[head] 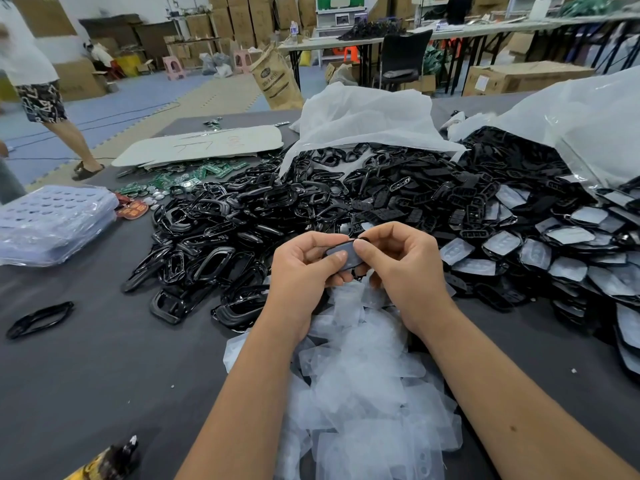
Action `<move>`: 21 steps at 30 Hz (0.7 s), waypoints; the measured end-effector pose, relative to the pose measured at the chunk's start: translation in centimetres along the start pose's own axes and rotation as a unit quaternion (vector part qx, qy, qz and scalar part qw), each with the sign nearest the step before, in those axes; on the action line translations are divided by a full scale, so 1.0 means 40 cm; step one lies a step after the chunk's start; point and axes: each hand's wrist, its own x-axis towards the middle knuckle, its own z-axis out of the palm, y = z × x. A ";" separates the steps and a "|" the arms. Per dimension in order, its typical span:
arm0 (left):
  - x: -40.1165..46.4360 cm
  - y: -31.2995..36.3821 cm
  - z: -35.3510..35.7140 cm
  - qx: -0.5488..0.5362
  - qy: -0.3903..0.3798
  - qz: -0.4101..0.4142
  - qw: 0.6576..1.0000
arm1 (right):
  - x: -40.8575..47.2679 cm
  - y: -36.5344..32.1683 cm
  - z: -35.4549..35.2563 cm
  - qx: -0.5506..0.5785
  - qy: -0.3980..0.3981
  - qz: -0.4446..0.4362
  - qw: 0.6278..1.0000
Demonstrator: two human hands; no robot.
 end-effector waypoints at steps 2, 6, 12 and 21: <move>0.000 -0.001 0.002 -0.001 0.000 0.004 1.000 | -0.002 -0.003 0.000 -0.001 -0.001 0.005 1.000; -0.001 -0.001 0.000 0.003 -0.001 0.018 1.000 | -0.001 -0.006 -0.001 0.032 -0.002 0.022 0.999; -0.005 0.002 0.002 -0.002 -0.006 0.020 1.000 | -0.007 -0.005 -0.001 -0.006 -0.009 0.001 1.000; -0.001 -0.004 -0.002 0.007 0.002 0.019 1.000 | -0.006 -0.011 -0.005 0.004 -0.019 0.008 1.000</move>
